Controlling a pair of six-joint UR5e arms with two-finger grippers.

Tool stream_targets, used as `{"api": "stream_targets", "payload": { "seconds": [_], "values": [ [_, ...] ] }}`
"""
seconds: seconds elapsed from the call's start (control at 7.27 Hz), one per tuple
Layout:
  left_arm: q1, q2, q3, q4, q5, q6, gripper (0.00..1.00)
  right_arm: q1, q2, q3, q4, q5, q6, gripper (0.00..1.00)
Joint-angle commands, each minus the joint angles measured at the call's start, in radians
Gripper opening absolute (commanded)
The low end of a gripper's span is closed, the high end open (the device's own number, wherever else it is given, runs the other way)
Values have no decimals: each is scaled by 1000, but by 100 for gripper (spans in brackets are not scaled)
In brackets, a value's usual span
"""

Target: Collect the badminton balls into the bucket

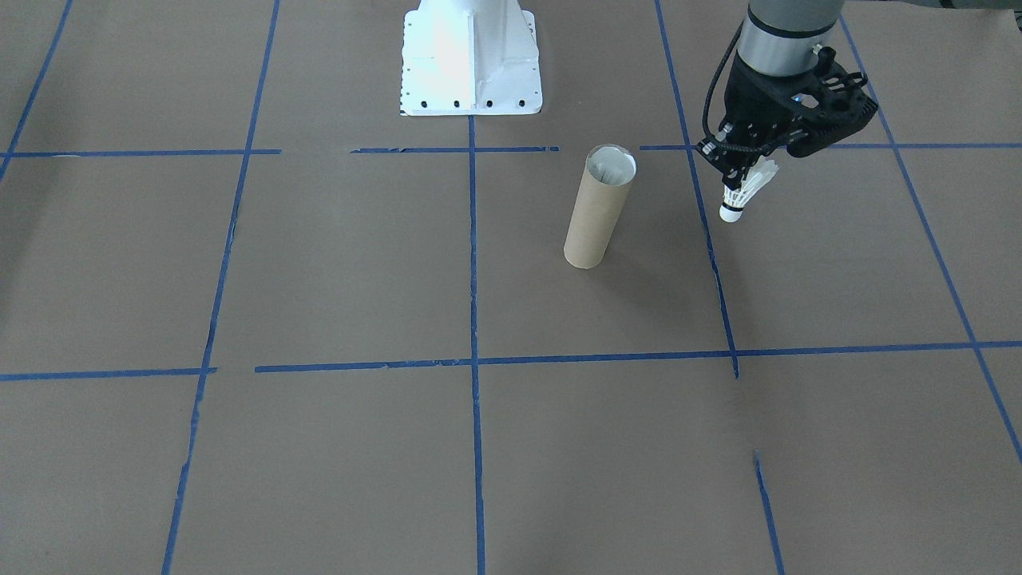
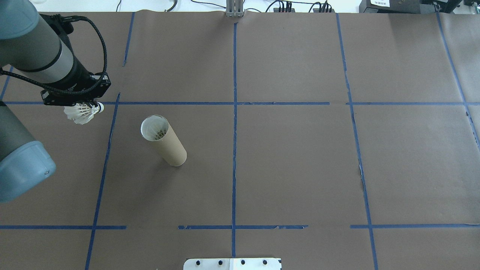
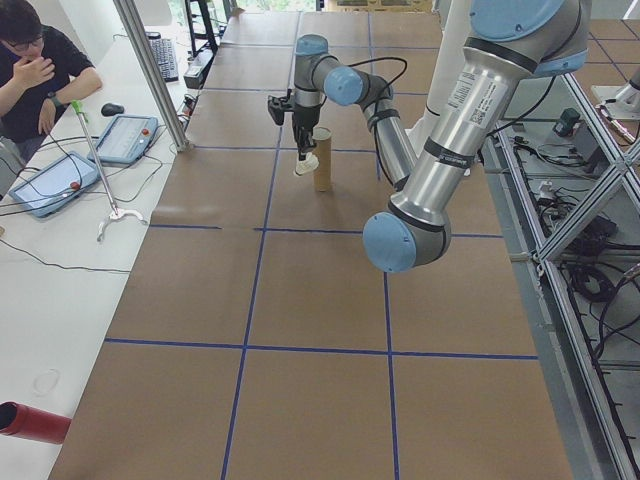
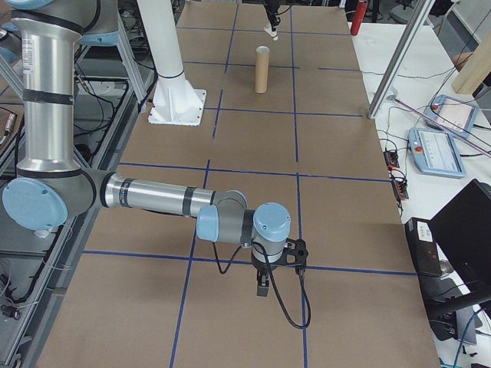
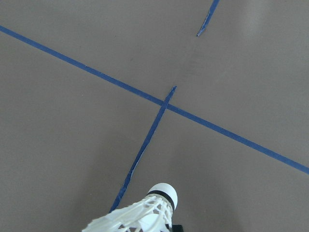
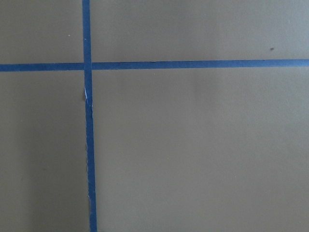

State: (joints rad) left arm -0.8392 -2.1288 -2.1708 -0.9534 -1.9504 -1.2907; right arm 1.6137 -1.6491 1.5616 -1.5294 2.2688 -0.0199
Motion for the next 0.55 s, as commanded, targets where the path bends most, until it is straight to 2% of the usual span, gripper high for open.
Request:
{"api": "stream_targets", "payload": {
  "seconds": [0.0,0.14,0.41],
  "values": [
    [15,-178,-14,245,-43,27,0,0,0,0,0,1,0,100],
    [32,-250,18,312,-48,27,0,0,0,0,0,0,0,100],
    [34,-356,138,337,-51,27,0,0,0,2,0,1,0,100]
  ]
}}
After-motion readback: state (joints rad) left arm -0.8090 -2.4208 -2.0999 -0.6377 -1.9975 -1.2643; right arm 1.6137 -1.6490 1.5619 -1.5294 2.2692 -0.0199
